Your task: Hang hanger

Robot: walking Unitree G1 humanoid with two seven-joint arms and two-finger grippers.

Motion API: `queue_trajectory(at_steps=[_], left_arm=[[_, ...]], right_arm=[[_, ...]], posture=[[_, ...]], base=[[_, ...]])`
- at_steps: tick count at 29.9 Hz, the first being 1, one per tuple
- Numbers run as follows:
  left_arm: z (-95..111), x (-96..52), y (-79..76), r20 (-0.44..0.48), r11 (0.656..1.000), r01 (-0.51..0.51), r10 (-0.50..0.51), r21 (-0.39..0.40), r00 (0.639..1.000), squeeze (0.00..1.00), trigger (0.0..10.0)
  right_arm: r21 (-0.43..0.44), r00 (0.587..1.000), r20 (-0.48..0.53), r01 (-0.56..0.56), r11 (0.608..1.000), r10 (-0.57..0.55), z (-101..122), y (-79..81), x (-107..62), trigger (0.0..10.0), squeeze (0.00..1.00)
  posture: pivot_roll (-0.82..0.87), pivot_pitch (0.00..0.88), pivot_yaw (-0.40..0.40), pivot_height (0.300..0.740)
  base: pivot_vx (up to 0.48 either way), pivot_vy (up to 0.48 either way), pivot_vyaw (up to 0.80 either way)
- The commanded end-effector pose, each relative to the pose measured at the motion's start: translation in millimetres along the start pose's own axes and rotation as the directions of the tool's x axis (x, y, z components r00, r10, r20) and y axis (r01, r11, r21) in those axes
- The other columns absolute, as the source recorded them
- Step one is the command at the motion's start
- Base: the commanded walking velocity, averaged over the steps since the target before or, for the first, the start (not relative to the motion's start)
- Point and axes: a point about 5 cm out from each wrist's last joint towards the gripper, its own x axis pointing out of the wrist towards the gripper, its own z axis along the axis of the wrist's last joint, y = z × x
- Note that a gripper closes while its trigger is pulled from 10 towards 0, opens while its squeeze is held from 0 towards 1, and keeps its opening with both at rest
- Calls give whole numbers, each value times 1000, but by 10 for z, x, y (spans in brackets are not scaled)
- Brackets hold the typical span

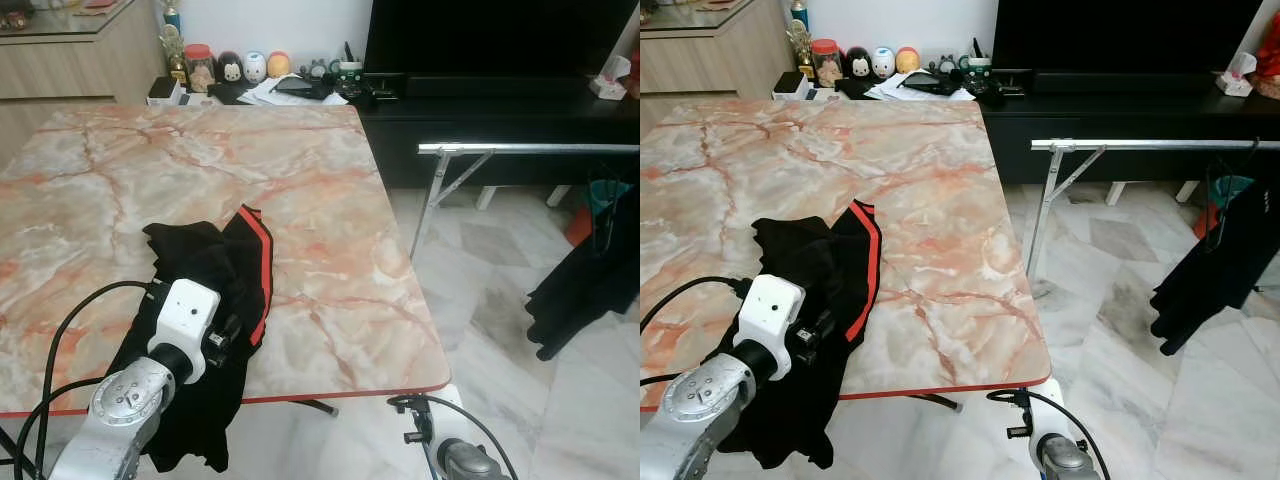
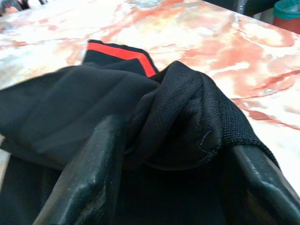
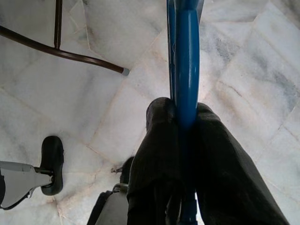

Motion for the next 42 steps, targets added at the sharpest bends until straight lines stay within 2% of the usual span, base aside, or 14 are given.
queue_trajectory(at_steps=[1,10,21,22,25,26,28,29,32,33,34,35,40,42], left_arm=[[91,-5,38,47,999,-13,11,40,999,1000,10000],[270,148,-41,142,992,-10,-7,122,990,1000,10000],[257,145,-91,100,961,92,-122,262,988,1000,10000],[225,99,-91,42,915,159,-187,371,981,1000,10000],[220,59,-44,4,875,186,-210,446,978,1000,10000],[225,46,-27,-4,864,195,-218,464,976,0,10000],[234,20,3,-25,843,217,-236,493,972,0,10000],[237,-11,28,-67,802,262,-269,537,961,0,10000],[233,-38,59,-118,753,302,-289,585,950,0,10000],[232,-61,84,-161,712,334,-302,618,940,0,10000],[229,-95,122,-232,641,386,-314,663,920,0,10000],[227,-107,134,-257,614,403,-317,678,913,0,10000],[255,-131,194,-327,511,434,-289,742,900,0,10000],[271,-129,206,-326,495,427,-279,757,903,0,10000]], right_arm=[[-6,1000,-3,4,1000,-4,1,-22,-1,10000,0],[-1,1000,1,16,1000,-16,-5,-14,-2,10000,0],[9,1000,2,12,1000,-12,-14,13,-2,10000,0],[9,1000,3,10,1000,-10,-10,13,-1,10000,0],[6,1000,3,6,1000,-6,-8,14,-1,10000,0],[6,1000,3,5,1000,-5,-7,15,-1,10000,0],[6,1000,4,3,1000,-3,-7,16,-1,10000,0],[5,1000,4,2,1000,-2,-4,16,0,10000,0],[5,1000,5,1,1000,-1,-2,20,0,10000,0],[7,1000,5,1,1000,-1,-2,21,0,10000,0],[8,1000,4,1,1000,-1,-3,22,0,10000,0],[8,1000,4,0,1000,0,-3,22,0,10000,0],[8,1000,4,-1,1000,1,-4,24,0,10000,0],[8,1000,3,-1,1000,1,-5,24,0,10000,0]], posture=[[100,0,-51,740],[95,0,-44,740],[102,0,-37,740],[106,0,-39,740],[106,0,-39,740],[106,0,-39,740],[106,0,-39,740],[111,0,-41,740],[111,0,-39,740],[111,0,-39,740],[111,0,-39,740],[111,0,-39,740],[112,0,-38,740],[112,0,-38,740]], base=[[0,0,0],[0,0,0],[0,0,0],[0,0,0],[0,0,0],[0,0,0],[0,0,0],[0,0,0],[0,0,0],[0,0,0],[0,0,0],[0,0,0],[0,0,0],[0,0,0]])
